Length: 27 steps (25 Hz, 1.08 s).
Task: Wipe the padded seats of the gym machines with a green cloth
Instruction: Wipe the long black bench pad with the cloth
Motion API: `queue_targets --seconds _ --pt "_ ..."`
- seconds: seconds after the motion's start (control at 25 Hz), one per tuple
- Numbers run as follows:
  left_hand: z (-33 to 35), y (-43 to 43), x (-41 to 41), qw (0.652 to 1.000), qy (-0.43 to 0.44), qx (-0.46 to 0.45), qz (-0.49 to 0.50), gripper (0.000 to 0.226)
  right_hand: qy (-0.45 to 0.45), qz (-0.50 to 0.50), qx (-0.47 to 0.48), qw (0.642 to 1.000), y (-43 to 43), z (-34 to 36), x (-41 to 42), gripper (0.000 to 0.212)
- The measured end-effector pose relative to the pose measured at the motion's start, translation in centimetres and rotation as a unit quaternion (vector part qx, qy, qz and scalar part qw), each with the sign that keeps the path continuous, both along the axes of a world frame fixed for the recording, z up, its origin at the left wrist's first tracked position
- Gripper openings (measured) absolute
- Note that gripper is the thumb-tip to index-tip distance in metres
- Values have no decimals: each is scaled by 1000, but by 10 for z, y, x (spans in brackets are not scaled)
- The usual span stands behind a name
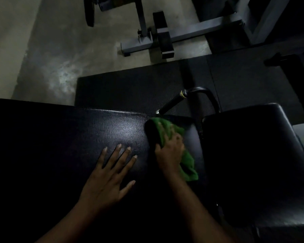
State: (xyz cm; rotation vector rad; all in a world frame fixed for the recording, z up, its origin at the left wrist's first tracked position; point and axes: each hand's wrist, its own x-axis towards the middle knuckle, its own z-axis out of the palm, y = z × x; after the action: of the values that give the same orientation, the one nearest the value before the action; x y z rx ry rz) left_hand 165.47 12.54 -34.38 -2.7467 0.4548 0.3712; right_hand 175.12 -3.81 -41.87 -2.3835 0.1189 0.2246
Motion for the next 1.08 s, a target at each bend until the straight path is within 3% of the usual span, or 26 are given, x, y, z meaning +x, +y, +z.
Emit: queue_targets --seconds 0.12,0.24,0.36,0.56,0.72,0.88,1.08 --pt "-1 1 0 1000 -11 -2 -9 67 -49 87 18 995 4 -2 -27 70" --pt "-4 2 -1 1000 -26 -9 -11 67 -12 -17 8 1000 -43 -33 -12 61" --pt "-8 5 -2 999 -38 -17 -16 68 107 -122 -55 985 -89 -57 -15 59" --pt "-9 5 1 999 -29 -27 -9 70 131 -167 -73 974 -43 -22 -23 58" --pt "1 3 -1 998 -1 -62 2 72 47 -67 -18 996 14 24 -95 64" --pt "1 -14 -16 995 39 -90 -19 69 53 -107 -19 993 -28 7 -129 78" --pt "-15 -24 -32 995 50 -69 -56 71 141 -190 -86 968 -102 -35 -136 57"
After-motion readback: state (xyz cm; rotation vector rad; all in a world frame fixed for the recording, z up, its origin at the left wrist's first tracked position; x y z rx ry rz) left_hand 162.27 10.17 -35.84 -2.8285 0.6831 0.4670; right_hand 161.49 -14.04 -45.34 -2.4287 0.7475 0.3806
